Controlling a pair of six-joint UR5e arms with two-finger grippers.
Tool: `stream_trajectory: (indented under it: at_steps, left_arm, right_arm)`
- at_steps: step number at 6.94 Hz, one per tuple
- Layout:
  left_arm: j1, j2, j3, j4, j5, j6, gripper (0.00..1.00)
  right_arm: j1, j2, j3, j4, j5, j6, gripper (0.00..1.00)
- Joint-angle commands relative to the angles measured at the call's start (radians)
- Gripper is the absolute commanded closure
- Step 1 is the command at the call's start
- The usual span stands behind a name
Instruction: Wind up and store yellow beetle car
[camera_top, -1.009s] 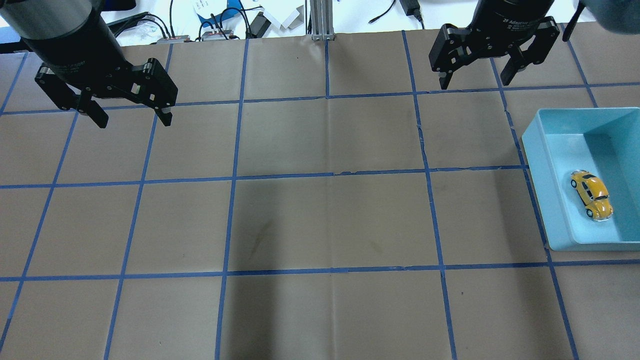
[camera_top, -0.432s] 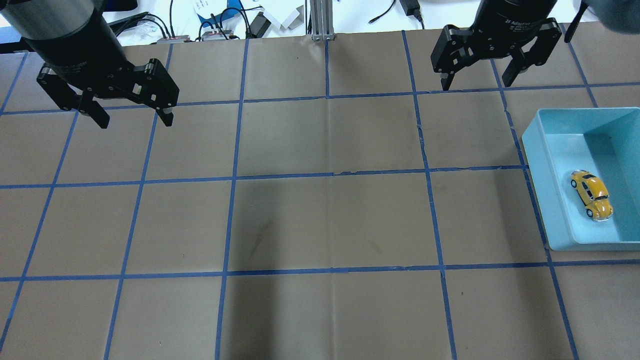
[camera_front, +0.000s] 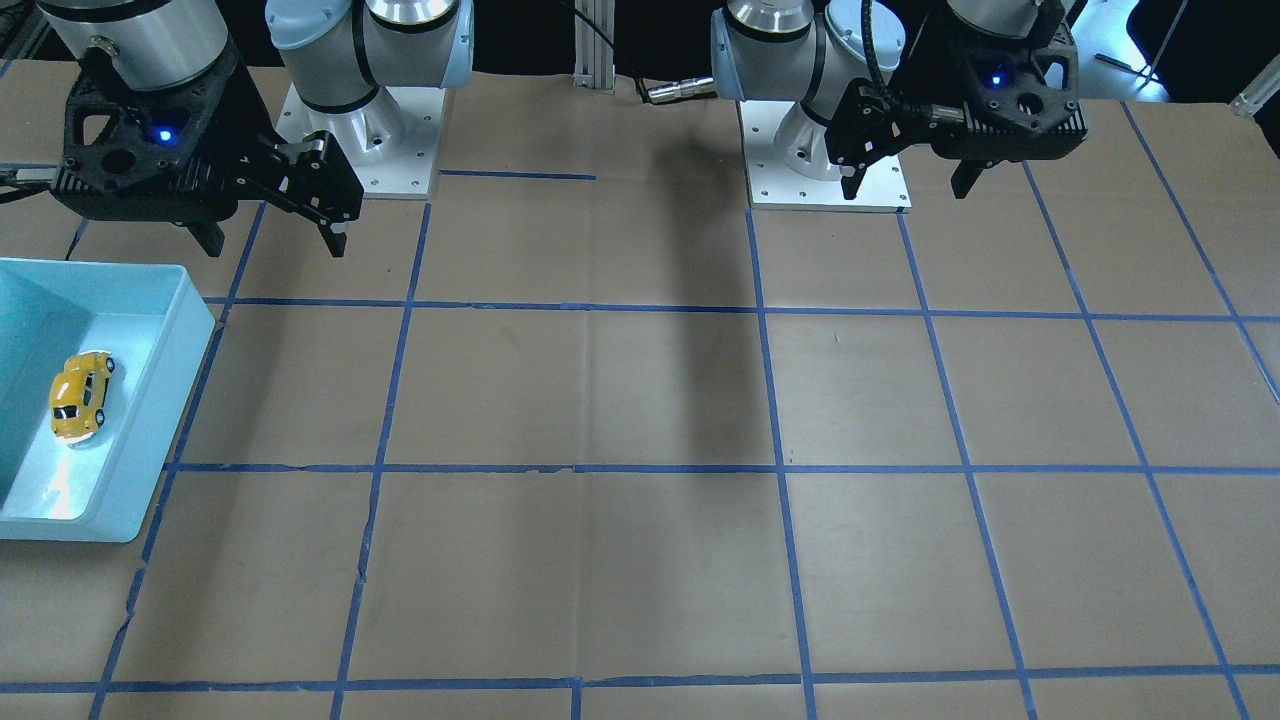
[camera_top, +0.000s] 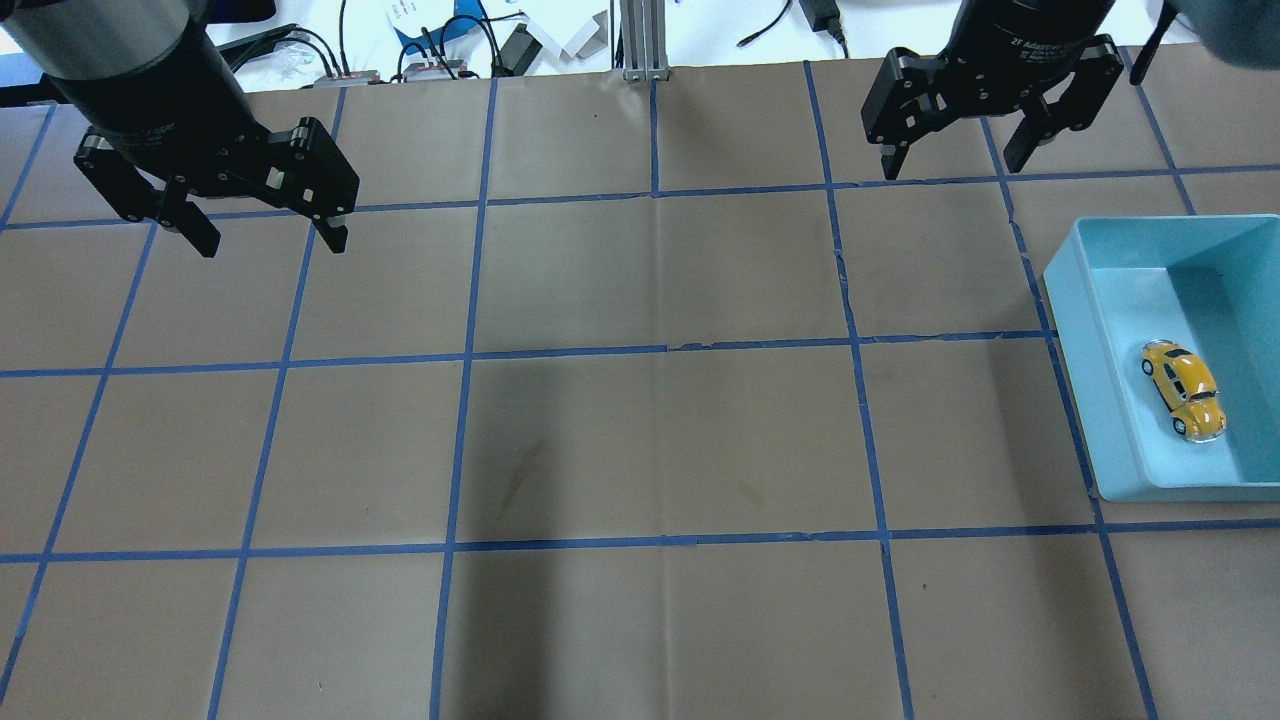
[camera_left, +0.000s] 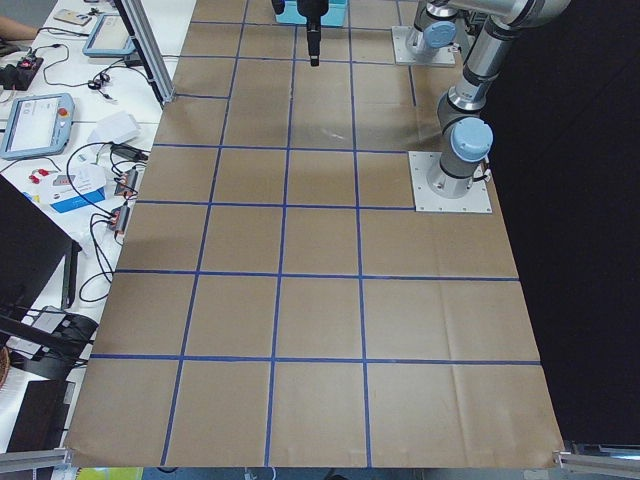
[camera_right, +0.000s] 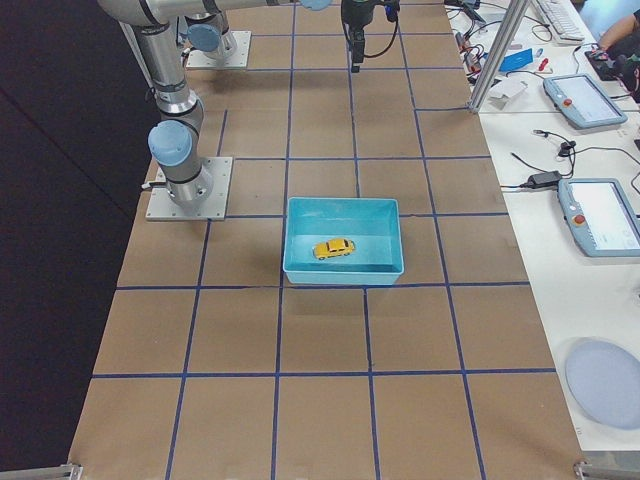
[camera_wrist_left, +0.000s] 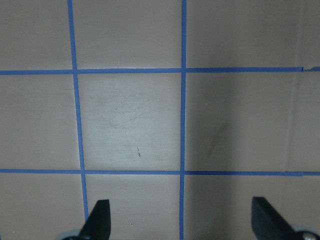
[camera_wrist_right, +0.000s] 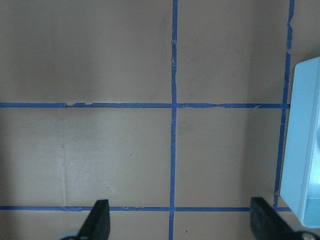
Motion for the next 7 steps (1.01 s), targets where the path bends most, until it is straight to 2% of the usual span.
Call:
stream_trajectory:
  at_steps: [1, 7]
  left_arm:
    - [0.014, 0.002, 0.000, 0.000, -0.005, 0.008, 0.00]
    - [0.014, 0.005, 0.002, -0.014, -0.002, 0.010, 0.00]
  right_arm:
    - [0.000, -0.003, -0.007, -0.002, 0.003, -0.001, 0.00]
    - [0.000, -0.007, -0.006, 0.009, -0.007, 0.002, 0.00]
